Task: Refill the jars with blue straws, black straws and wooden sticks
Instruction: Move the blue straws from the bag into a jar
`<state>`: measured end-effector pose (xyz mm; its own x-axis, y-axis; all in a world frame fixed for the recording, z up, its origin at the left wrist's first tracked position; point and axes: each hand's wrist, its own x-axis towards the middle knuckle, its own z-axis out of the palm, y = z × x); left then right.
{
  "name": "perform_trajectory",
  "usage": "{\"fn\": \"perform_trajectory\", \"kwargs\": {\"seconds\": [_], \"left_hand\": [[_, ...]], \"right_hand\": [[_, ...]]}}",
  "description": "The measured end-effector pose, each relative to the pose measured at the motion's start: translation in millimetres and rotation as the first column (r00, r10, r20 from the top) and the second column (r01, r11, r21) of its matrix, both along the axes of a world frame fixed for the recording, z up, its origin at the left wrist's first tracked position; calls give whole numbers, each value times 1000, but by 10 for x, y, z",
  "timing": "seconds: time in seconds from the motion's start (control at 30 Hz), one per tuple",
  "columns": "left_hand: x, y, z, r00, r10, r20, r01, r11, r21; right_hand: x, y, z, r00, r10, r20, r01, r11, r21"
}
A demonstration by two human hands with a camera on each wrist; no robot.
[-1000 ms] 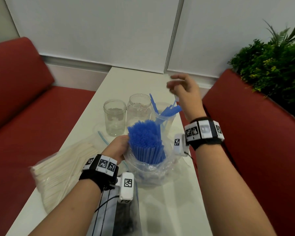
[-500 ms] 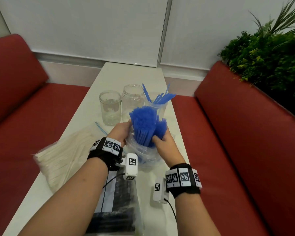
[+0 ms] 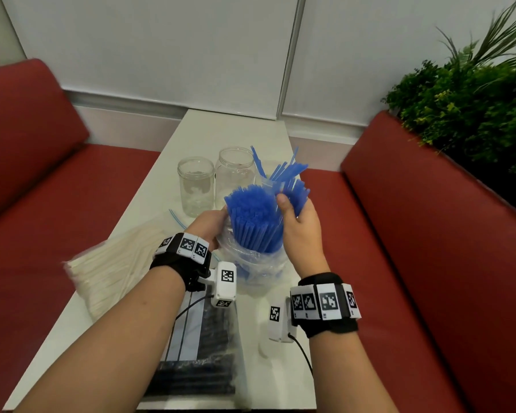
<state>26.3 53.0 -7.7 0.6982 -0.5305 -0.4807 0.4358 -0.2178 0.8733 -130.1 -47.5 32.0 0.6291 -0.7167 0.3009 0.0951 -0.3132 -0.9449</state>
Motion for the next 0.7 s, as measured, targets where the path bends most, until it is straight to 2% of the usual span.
{"fn": "perform_trajectory", "kwargs": {"seconds": [0.07, 0.17, 0.3, 0.37, 0.47, 0.53, 0.6, 0.7], "left_hand": [[-2, 6, 5, 1000, 4, 8, -4, 1000, 21], [3, 16, 5, 1000, 19, 9, -19, 1000, 23], [64, 57, 14, 1000, 2, 18, -3, 999, 41], [92, 81, 9, 1000, -12, 14, 11, 999, 48], [91, 94, 1, 999, -37, 2, 37, 999, 39], [72, 95, 12, 999, -36, 2, 36, 999, 26], [68, 77, 8, 999, -39, 5, 39, 999, 17], [58, 28, 16, 998, -56, 1, 56, 998, 12]], "right_hand": [[13, 29, 32, 1000, 24, 3, -24, 1000, 7], [50, 60, 26, 1000, -17, -3, 17, 1000, 27], [106, -4, 148, 995, 75, 66, -79, 995, 66], [122, 2, 140, 992, 52, 119, -64, 994, 94], [85, 20, 143, 993, 81, 90, -90, 991, 98], [74, -42, 391, 986, 151, 71, -157, 984, 86], [89, -172, 841, 974, 199, 105, -206, 977, 56], [122, -439, 1655, 928, 222, 298, -228, 974, -18]]}}
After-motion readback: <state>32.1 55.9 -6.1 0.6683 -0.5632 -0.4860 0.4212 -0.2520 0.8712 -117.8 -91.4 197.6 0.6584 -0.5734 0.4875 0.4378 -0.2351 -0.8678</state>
